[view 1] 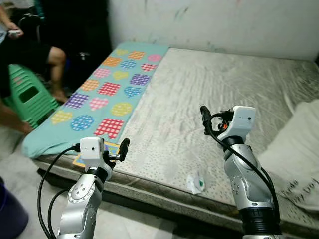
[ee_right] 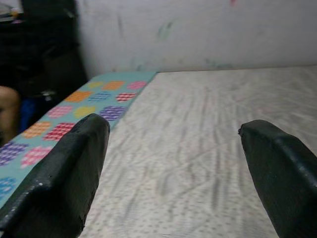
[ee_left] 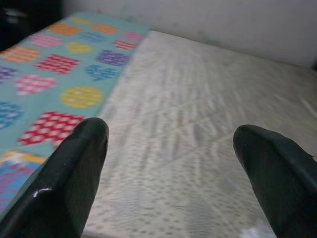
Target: Clean up the room
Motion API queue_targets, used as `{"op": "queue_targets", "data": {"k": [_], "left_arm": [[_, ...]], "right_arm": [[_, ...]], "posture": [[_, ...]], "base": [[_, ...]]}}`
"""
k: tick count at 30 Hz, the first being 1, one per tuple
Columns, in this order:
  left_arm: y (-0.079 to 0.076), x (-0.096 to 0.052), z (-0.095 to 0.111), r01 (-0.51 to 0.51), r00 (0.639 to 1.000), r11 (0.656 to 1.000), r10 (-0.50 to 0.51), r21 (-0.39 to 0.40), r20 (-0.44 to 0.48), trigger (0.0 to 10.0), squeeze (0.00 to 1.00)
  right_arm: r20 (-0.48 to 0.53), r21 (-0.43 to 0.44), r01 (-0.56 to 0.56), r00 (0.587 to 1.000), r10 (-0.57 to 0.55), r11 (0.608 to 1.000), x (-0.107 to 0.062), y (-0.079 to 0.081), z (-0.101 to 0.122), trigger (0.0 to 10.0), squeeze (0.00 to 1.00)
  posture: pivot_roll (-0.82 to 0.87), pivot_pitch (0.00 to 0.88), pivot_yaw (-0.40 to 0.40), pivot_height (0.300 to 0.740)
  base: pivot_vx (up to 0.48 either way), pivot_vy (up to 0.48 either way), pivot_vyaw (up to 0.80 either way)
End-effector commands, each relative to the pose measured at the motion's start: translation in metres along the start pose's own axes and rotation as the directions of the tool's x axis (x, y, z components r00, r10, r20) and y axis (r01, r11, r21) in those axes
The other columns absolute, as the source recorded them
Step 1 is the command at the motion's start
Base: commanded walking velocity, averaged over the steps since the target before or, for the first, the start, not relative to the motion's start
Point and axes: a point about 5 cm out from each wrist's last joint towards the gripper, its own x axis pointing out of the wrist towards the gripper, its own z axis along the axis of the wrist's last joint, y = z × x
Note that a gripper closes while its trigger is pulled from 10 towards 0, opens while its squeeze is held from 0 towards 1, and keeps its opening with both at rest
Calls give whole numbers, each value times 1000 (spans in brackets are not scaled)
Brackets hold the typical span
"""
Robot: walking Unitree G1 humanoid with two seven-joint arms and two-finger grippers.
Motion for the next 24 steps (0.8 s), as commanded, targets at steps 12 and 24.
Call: {"op": "queue_targets", "data": {"k": [12,24], "left_arm": [[-2,-3,1,57,998,998,-57,-31,-2,10000,0],[-3,-4,1,72,997,997,-72,-35,-6,10000,0]], "right_arm": [[-10,-12,-1,1000,1,1000,0,0,-2,10000,1000],[-10,-22,-4,1000,3,1000,0,0,-2,10000,0]], "posture": [[-116,0,30,740],[-118,0,30,740]], "base": [[0,0,-467],[0,0,0]]}}
